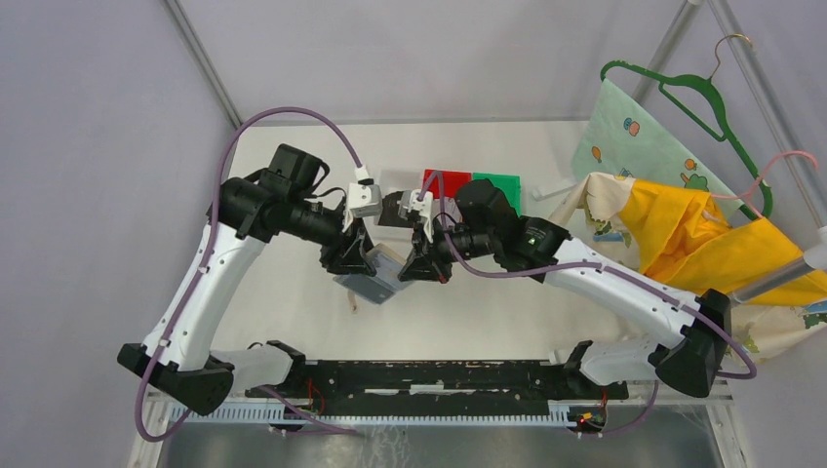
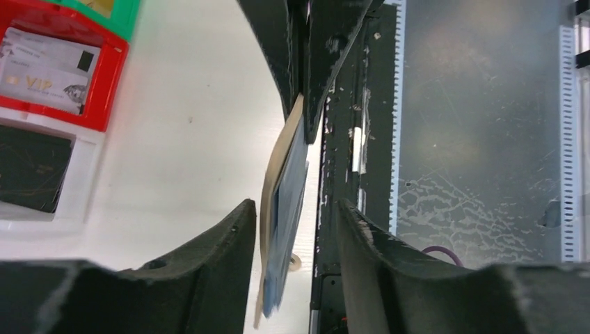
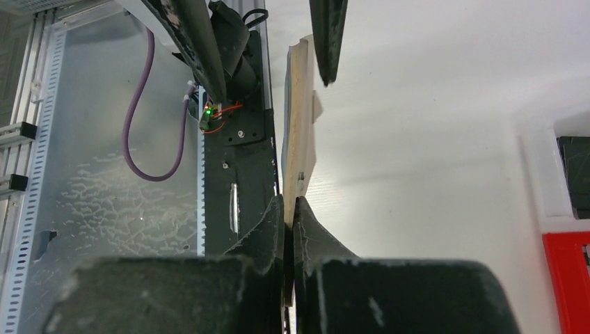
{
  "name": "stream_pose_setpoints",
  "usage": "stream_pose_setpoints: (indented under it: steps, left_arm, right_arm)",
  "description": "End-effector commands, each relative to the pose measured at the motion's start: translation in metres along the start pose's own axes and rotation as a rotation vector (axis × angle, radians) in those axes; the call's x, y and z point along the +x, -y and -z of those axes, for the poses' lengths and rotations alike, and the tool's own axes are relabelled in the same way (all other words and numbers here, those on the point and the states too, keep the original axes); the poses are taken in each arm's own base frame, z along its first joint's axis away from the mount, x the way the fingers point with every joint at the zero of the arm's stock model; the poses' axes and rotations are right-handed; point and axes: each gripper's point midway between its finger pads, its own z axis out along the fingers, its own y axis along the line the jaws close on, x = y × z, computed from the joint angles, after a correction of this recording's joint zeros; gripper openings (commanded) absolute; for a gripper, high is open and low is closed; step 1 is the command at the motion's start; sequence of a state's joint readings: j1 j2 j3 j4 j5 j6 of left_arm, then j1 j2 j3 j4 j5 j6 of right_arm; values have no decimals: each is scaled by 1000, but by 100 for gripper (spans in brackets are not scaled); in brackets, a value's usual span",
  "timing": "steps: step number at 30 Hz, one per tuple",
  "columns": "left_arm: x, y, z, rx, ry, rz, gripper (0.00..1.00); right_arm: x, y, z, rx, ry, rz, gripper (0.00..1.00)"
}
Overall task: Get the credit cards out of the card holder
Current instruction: Remove the credit card from the card holder.
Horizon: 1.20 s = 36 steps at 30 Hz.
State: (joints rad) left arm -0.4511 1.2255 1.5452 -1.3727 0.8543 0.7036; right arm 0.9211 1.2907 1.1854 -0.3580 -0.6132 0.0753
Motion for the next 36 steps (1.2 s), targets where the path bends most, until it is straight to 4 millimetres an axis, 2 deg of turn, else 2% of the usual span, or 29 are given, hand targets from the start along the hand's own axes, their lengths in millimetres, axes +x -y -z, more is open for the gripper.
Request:
stream_pose_setpoints:
  steps: [1,9,11,12,15,16,18,20,21,25,29,31,36]
  left_arm:
    - [-20,13,-2,91,94,-1,49]
    - [-10,19,-4,128,53,28,20]
    - [-11,16,-3,119,52,25,7]
    - [-12,16,-3,122,54,25,3]
    - [-18,15,-4,135,70,40,2]
    - [-21,15,-4,137,77,47,2]
    - [-30,13,-3,132,104,51,2]
    - [-43,11,-1,117,146,59,2]
    - [-51,10,1,105,173,61,2]
    - [-80,11,11,65,288,65,2]
    - [-97,17,18,65,373,96,2]
    - [-102,22,20,81,394,109,2]
    - [-104,26,22,86,409,132,2]
  right_arm:
    - [-41,-8,2,-4,70,116,0]
    - [-55,-14,0,-42,110,140,0]
    - [-57,-17,-1,-61,122,132,0]
    - [-60,-18,-1,-62,135,127,4]
    - [-70,-13,3,-14,219,100,30]
    - [-72,-10,6,14,259,76,41]
    - [-76,-5,13,41,390,36,59]
    - [-74,0,24,60,518,-17,69]
    - [-73,-1,31,51,580,-50,71]
    - [-72,-12,60,-37,838,-126,75]
    - [-80,-18,69,-111,944,-170,75]
    - [-86,-21,70,-159,972,-185,72]
    - [-97,-35,86,-265,1063,-176,55]
